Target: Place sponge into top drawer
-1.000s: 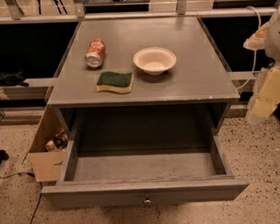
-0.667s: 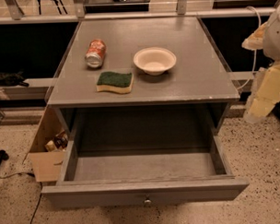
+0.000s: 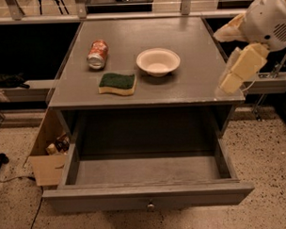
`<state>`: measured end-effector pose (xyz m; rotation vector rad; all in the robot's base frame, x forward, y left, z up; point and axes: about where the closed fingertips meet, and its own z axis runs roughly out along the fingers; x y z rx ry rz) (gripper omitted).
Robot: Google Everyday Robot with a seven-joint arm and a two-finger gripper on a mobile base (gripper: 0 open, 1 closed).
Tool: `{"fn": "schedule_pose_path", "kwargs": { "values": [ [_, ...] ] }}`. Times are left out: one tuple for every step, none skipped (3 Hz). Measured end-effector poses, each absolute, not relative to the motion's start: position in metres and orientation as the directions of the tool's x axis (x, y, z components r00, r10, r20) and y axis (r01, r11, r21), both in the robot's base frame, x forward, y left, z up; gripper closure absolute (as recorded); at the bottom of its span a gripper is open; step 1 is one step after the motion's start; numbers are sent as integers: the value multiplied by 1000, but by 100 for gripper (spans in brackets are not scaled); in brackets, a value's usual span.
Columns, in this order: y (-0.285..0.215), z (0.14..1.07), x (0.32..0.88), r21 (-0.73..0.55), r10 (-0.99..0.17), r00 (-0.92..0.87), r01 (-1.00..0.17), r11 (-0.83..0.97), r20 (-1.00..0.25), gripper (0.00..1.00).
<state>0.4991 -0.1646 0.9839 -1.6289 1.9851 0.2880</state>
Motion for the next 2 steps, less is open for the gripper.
{"fn": "schedule_pose_path", "kwargs": {
  "values": [
    [-133, 985, 534, -93, -712, -91, -972, 216, -696, 0],
    [-133, 985, 534, -93, -712, -91, -972, 216, -696, 0]
  ]
}}
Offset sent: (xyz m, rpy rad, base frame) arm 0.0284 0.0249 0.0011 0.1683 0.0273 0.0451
